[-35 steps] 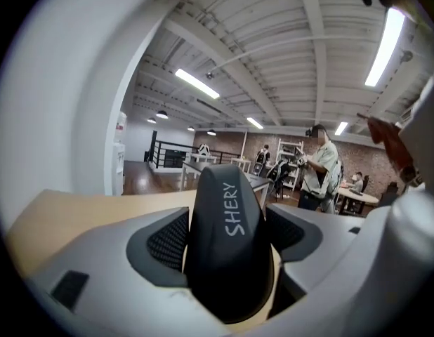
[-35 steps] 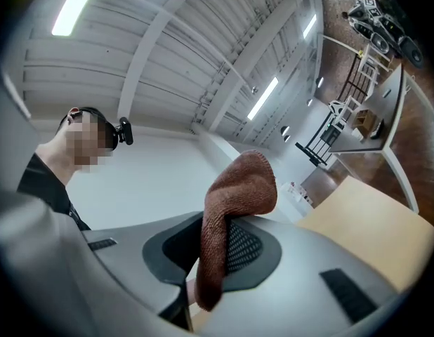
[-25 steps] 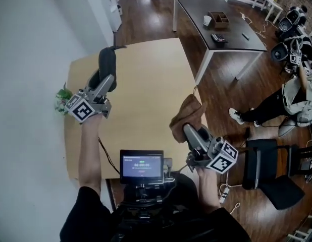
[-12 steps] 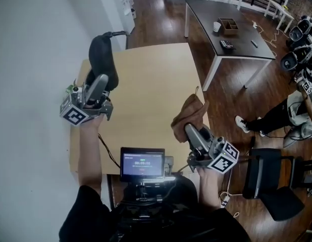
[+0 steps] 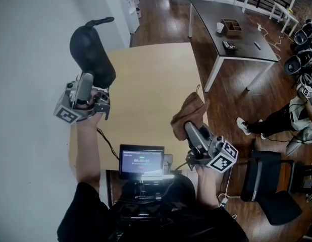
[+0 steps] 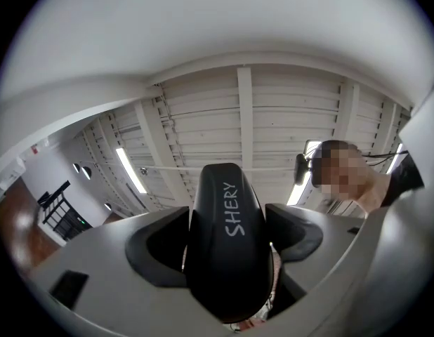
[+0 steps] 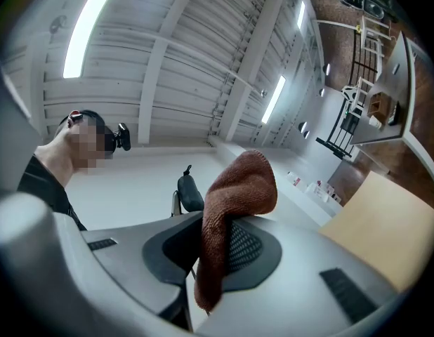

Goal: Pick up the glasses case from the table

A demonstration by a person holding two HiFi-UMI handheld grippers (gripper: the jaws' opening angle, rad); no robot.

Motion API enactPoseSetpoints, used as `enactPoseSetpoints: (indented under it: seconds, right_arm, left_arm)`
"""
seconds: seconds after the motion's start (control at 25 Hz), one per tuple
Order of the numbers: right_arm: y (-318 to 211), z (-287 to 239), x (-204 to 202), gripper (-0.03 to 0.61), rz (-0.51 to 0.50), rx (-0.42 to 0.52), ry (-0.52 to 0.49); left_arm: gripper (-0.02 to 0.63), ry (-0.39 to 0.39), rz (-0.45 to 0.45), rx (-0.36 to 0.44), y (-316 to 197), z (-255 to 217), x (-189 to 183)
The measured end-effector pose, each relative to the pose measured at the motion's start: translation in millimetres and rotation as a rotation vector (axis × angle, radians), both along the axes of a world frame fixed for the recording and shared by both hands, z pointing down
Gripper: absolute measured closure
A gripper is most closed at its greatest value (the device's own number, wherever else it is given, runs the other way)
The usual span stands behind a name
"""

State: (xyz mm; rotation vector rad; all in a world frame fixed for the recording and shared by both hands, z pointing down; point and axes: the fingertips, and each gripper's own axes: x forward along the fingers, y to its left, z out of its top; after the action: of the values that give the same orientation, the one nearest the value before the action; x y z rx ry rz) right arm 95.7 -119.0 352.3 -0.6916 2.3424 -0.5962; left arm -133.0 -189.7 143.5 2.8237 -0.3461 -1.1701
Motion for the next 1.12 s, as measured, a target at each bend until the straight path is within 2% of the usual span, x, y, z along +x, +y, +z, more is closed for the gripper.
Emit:
enactPoseSetpoints:
  seconds: [0.36, 0.6, 1.12]
  right_arm:
    - [-3, -20, 4, 0.517, -0.005, 0.03, -0.02]
    - [-7, -22, 8, 0.517, -0.012, 0.012, -0.029]
    - [-8, -23, 21, 0.517, -0.051, 0.022, -0.038]
  left_arm:
    - [0.261, 0.124, 0.108, 0.06, 23, -40, 0]
    - [0.261, 0.197, 0.155, 0.08, 27, -53, 2]
    - [0.261, 0.248, 0.178, 0.107, 40, -55, 15]
